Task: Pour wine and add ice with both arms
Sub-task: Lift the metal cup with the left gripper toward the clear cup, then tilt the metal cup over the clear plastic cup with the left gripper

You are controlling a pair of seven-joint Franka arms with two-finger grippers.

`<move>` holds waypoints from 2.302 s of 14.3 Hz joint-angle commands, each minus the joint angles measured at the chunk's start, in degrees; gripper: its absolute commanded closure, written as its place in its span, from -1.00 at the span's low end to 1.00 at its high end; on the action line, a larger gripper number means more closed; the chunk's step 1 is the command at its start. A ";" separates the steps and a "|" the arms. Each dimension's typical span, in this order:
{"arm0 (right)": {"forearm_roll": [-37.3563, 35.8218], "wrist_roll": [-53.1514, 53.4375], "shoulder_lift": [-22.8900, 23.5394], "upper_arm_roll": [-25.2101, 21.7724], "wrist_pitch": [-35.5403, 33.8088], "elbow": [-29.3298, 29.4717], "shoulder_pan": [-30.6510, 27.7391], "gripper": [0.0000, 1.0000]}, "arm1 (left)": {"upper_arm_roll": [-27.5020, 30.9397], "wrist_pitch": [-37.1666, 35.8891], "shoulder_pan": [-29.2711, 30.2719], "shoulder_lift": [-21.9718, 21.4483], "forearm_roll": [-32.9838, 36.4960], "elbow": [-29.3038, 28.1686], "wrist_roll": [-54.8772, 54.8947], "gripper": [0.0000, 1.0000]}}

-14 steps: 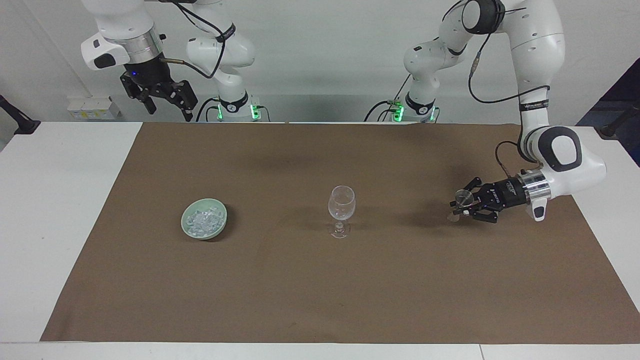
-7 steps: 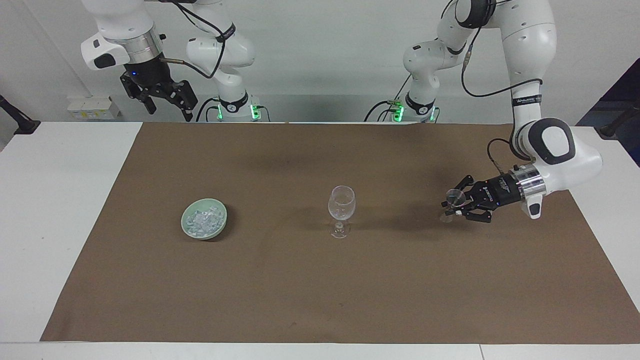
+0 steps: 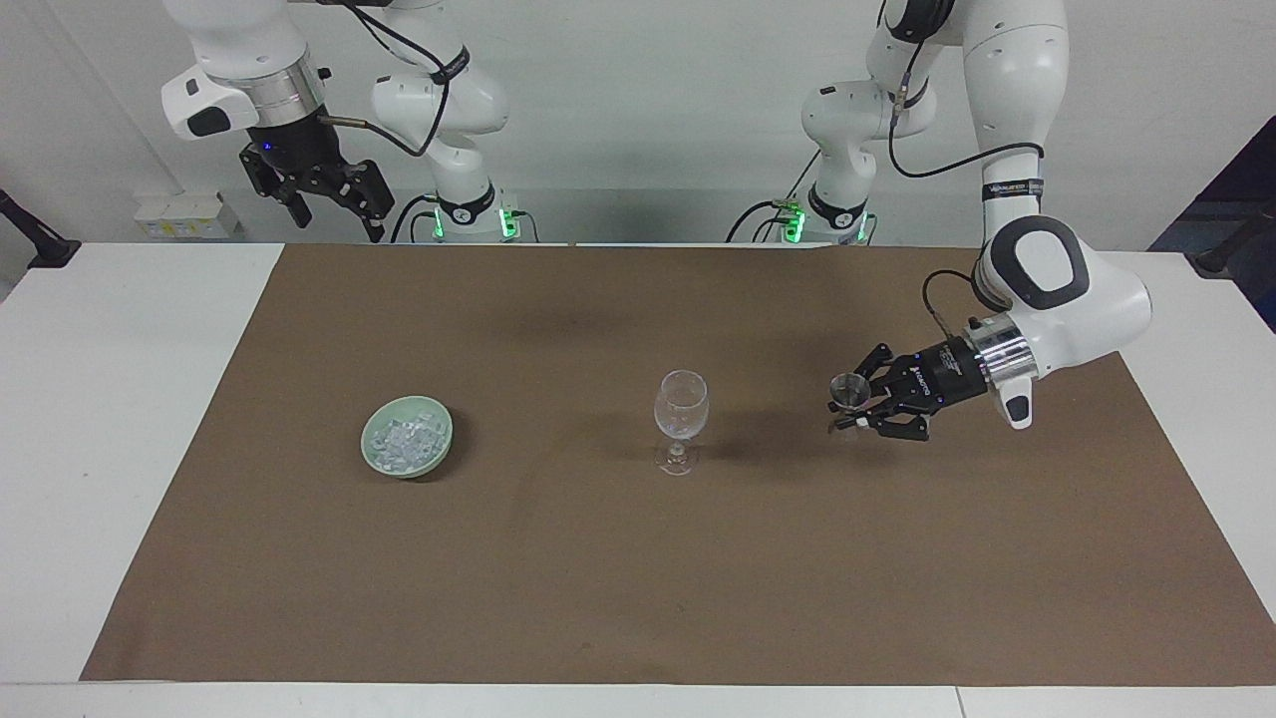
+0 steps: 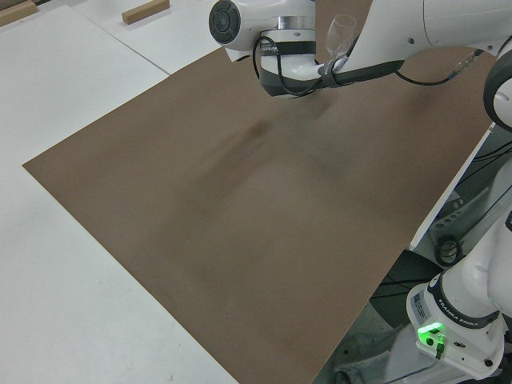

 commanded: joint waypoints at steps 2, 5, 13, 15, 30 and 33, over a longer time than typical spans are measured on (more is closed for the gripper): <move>1.30 -1.31 0.01 0.10 -0.97 0.51 -0.93 -1.00 | 0.49 5.05 -4.33 -0.92 -2.44 -0.99 -2.33 1.00; 1.21 -1.31 0.01 0.10 -0.97 0.51 -0.93 -1.00 | 0.49 7.78 -7.31 -0.83 -2.97 -0.90 -2.34 1.00; 1.21 -1.40 0.01 0.10 -0.88 0.51 -0.93 -1.00 | 0.67 13.50 -14.43 -1.53 -1.22 -0.64 -1.37 1.00; 1.21 -1.40 0.01 0.10 -0.88 0.51 -0.93 -1.00 | 0.58 13.50 -15.58 -1.97 1.67 -0.55 -0.75 1.00; 1.21 -1.40 0.01 0.10 -0.80 0.51 -0.93 -1.00 | 0.67 17.28 -18.66 -2.24 14.17 1.48 0.91 1.00; 1.21 -1.40 0.09 0.10 -0.80 0.60 -0.93 -1.00 | 0.67 17.71 -19.97 -2.41 17.85 1.56 0.83 1.00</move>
